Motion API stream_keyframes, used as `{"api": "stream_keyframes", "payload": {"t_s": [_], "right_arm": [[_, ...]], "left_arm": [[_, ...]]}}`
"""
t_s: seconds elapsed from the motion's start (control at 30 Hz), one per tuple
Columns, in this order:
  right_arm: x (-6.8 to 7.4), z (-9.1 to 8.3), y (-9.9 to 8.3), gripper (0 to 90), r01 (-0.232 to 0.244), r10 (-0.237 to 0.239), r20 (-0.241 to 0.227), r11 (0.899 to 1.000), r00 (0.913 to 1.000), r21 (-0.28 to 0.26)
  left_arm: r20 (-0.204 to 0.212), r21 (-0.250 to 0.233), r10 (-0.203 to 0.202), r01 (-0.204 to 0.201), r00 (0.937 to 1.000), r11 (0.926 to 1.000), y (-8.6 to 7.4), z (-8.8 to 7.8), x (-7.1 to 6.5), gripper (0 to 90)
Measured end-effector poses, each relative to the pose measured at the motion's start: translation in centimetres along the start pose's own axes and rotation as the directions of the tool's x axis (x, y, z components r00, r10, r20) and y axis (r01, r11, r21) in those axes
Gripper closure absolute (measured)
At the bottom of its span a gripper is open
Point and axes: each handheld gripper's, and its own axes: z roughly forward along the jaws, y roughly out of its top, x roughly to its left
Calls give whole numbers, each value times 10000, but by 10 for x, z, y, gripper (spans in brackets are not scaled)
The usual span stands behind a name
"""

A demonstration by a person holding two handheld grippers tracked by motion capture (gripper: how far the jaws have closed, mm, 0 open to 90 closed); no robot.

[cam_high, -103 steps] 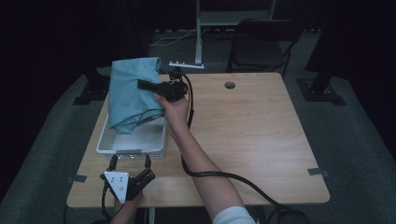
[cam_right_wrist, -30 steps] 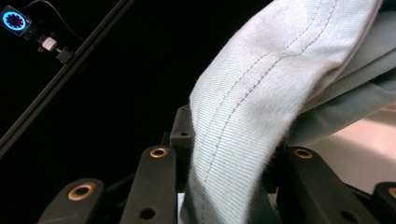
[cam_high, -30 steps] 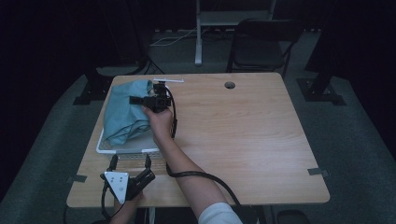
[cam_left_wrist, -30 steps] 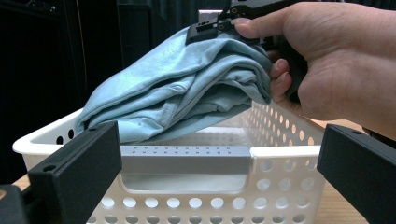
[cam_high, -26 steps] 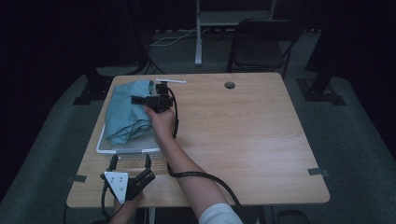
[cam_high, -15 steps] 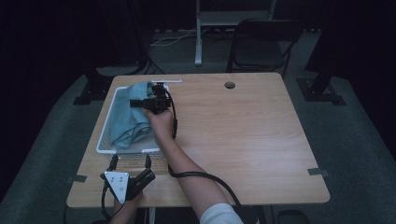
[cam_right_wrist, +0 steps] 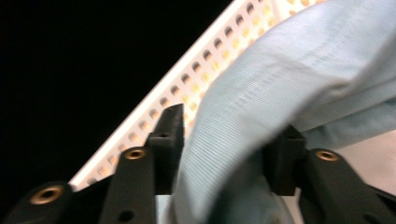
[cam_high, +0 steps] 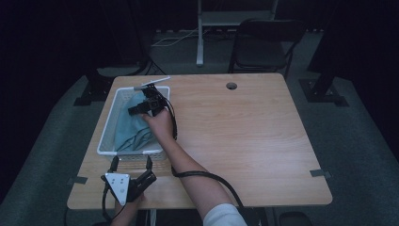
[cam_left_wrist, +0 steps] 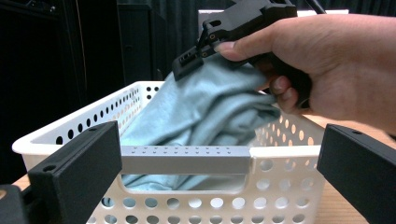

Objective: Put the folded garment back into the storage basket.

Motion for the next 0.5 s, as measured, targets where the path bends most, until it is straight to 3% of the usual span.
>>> {"api": "stream_keyframes", "payload": {"t_s": [0.1,0.23,0.33,0.5], "right_arm": [[0,0,2,455,197,-214,269,9978,9994,635],[2,0,2,384,529,-598,638,9931,9962,1046],[4,4,1,265,716,-853,895,9866,9923,1465],[6,5,0,112,809,-1016,1350,9852,9856,1511]], "left_arm": [[-22,13,3,-3,10000,10000,0,0,0,12],[-37,32,-19,19,10000,10000,0,1,0,12],[-41,21,-4,4,10000,10000,0,1,0,12],[-40,15,3,-3,10000,10000,0,0,0,12]]}}
